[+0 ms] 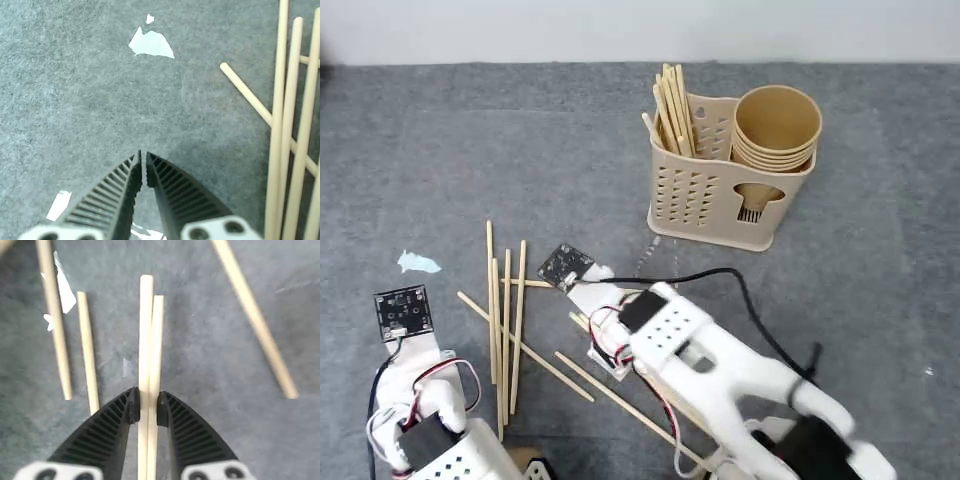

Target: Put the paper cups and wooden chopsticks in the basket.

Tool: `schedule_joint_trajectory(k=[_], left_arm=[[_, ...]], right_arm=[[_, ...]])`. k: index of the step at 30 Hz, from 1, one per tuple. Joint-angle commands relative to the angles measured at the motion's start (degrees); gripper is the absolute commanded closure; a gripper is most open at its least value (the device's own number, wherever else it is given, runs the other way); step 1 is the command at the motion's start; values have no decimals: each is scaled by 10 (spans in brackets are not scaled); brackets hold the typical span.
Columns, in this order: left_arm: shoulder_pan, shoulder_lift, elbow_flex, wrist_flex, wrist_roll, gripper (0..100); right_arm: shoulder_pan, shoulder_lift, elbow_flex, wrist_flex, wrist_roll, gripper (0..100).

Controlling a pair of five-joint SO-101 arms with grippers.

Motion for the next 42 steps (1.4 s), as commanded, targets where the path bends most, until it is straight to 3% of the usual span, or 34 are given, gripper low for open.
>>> schedule_joint_trajectory(k=[1,9,18,26,33,42], left_arm=[[0,-9,-3,-13,4,985],[0,-9,-3,-13,4,985],[0,-9,-3,-13,4,985],[0,-9,-3,-13,4,985],[0,-9,-3,-13,4,985],[0,-9,-3,-13,4,985]], right_arm=[[9,-98,-54,39,11,991],[28,-177,-213,135,11,991],[167,-182,-439,124,50,991],[217,-185,-459,10,47,991],[257,-178,-455,-158,23,991],[317,-179,-270,-457,-4,991]])
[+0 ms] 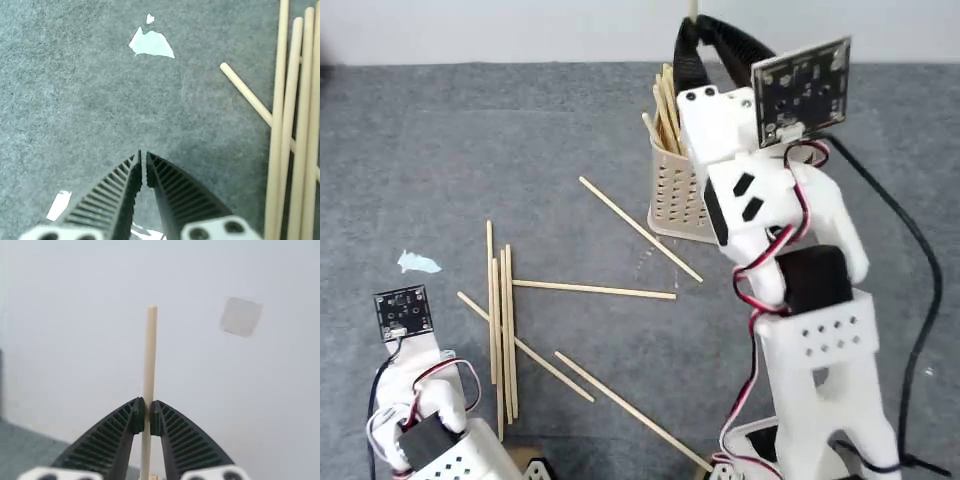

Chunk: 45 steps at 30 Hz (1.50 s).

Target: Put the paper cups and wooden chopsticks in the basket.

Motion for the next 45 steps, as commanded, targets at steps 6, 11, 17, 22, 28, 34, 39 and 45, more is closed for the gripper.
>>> schedule_joint_trajectory(k=[6,11,17,22,28,34,39,45], left_arm=[[0,-9,-3,-13,4,985],[0,-9,-3,-13,4,985],[0,-9,-3,-13,4,985],[0,-9,-3,-13,4,985],[0,-9,-3,-13,4,985],[0,-9,-3,-13,4,985],[0,-9,-3,-13,4,985],[0,-9,-3,-13,4,985]], right_arm=[[54,-11,193,-257,-2,991],[55,-10,239,-255,-5,990],[52,-11,226,-210,-2,832],[49,-12,135,-79,-6,801],[-32,-10,33,160,-3,838],[-124,-6,18,320,-1,841],[-178,59,17,385,-1,841],[-185,185,2,386,9,840]])
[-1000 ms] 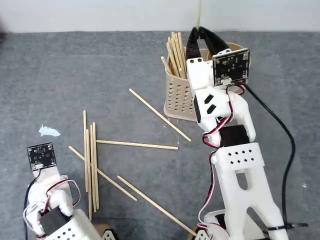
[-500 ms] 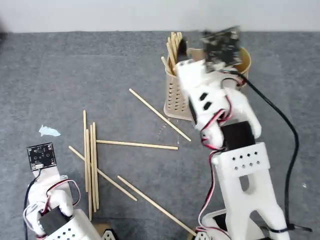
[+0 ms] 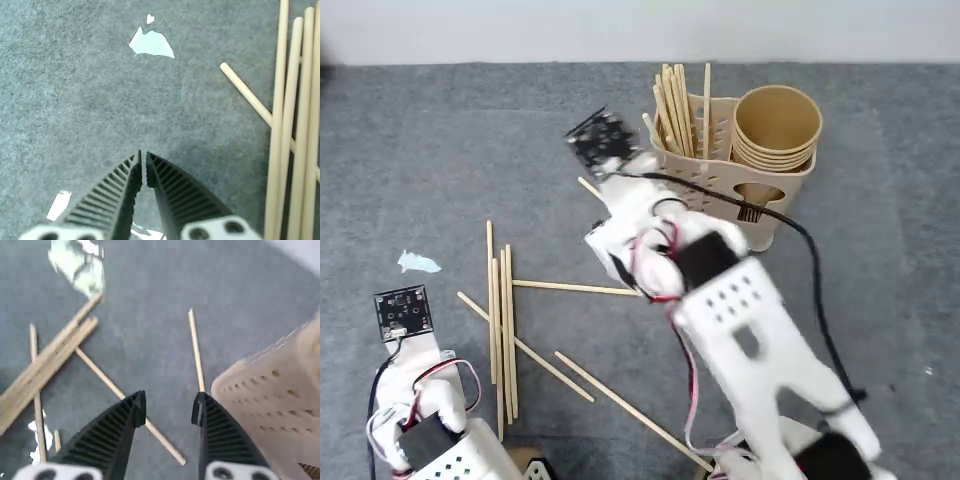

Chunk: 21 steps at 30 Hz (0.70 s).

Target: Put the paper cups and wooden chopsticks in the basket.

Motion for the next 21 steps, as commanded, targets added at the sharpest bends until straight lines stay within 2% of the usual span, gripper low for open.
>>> schedule_joint_trajectory(k=[1,9,18,21], left_arm=[[1,-9,-3,-13,4,985],[1,-9,-3,-13,4,985],[1,-9,-3,-13,4,985],[1,-9,-3,-13,4,985]], right_arm=[[-4,63,-54,5,15,840],[1,240,-159,5,57,839],[48,449,-337,6,69,839],[57,509,-388,6,98,839]])
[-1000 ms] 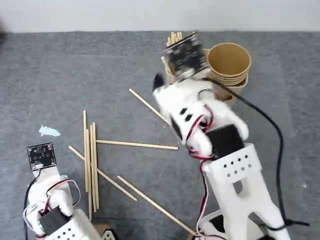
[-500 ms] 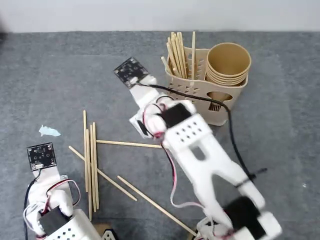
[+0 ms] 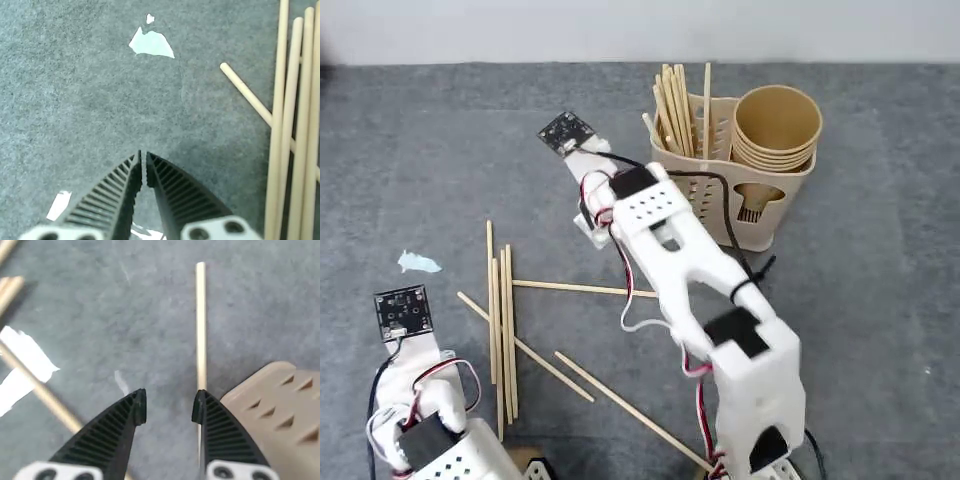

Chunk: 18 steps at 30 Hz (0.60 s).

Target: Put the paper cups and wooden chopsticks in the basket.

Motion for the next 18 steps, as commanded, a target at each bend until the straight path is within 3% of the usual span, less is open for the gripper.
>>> schedule_joint_trajectory(k=[1,13,18], left_arm=[[1,-9,-3,-13,4,985],[1,-9,-3,-13,4,985],[1,-9,-3,-13,4,985]], right_arm=[[15,46,-85,6,31,839],[30,182,-194,12,36,849],[24,188,-195,52,37,995]])
